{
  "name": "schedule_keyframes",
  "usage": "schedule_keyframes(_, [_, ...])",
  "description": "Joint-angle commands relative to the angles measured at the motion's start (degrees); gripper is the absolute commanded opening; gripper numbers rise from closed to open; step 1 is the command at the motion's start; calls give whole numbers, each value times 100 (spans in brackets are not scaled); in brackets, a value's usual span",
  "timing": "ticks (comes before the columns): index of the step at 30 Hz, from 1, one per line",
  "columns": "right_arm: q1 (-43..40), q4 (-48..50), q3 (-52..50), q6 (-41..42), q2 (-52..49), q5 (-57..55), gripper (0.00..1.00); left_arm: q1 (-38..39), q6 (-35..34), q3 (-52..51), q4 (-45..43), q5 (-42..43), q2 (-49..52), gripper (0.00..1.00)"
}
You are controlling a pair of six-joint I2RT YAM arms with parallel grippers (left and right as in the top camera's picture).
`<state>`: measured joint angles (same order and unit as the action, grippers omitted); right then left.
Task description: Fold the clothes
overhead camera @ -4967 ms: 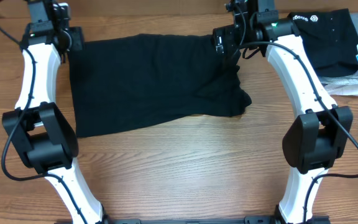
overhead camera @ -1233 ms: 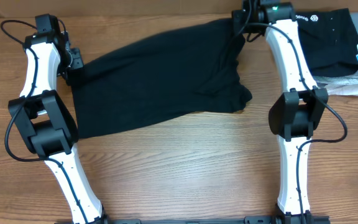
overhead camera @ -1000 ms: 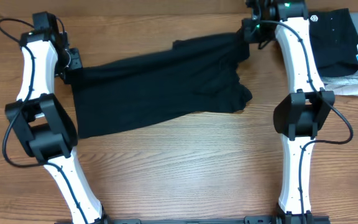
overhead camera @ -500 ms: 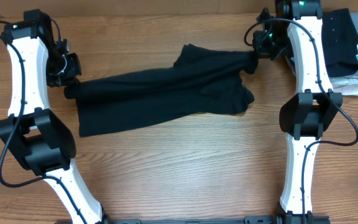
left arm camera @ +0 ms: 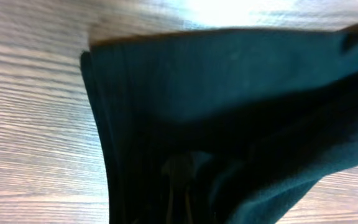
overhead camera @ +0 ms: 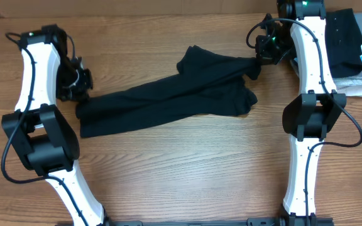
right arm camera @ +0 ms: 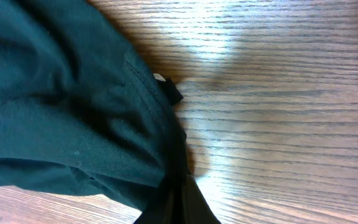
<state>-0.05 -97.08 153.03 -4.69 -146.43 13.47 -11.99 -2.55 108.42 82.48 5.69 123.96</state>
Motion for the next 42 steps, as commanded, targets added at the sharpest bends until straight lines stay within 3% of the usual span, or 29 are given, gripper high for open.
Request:
schedule_keyframes(1, [-35, 2, 164, 37, 297, 74, 4, 0, 129, -291, -79, -140, -55, 13])
schedule_keyframes(3, [-35, 2, 164, 37, 297, 76, 4, 0, 129, -409, -144, -140, -55, 36])
schedule_keyframes(6, [-35, 2, 164, 37, 297, 79, 6, 0, 129, -474, -175, -140, -55, 61])
schedule_keyframes(9, [-33, 2, 168, 13, 319, 76, 22, 2, 131, -479, -197, -140, -55, 73])
schedule_keyframes(14, [-35, 37, 417, -181, 518, 52, 59, 2, 131, -479, -330, -140, -55, 72])
schedule_keyframes(16, [-28, 103, 616, -181, 597, 59, 66, 2, 129, -479, -391, -138, -55, 66])
schedule_keyframes(19, [101, 293, 817, -354, 619, 256, 69, 2, 129, -479, -483, -138, -55, 49])
schedule_keyframes(22, [398, 568, 734, -586, 608, 422, 70, 2, 127, -479, -590, -136, -55, 40])
schedule_keyframes(25, [1152, 1333, 162, -778, 595, 22, 77, 2, 125, -479, -741, -50, -55, 40])
schedule_keyframes(29, [1714, 2129, -605, -778, 595, -566, 84, 2, 127, -479, -844, 35, -55, 56])
schedule_keyframes(31, [1904, 2553, -988, -782, 595, -754, 87, 2, 127, -479, -883, 35, -55, 59])
schedule_keyframes(42, [2039, 4433, -2061, -1204, 431, -791, 93, 2, 127, -479, -977, 35, -55, 61])
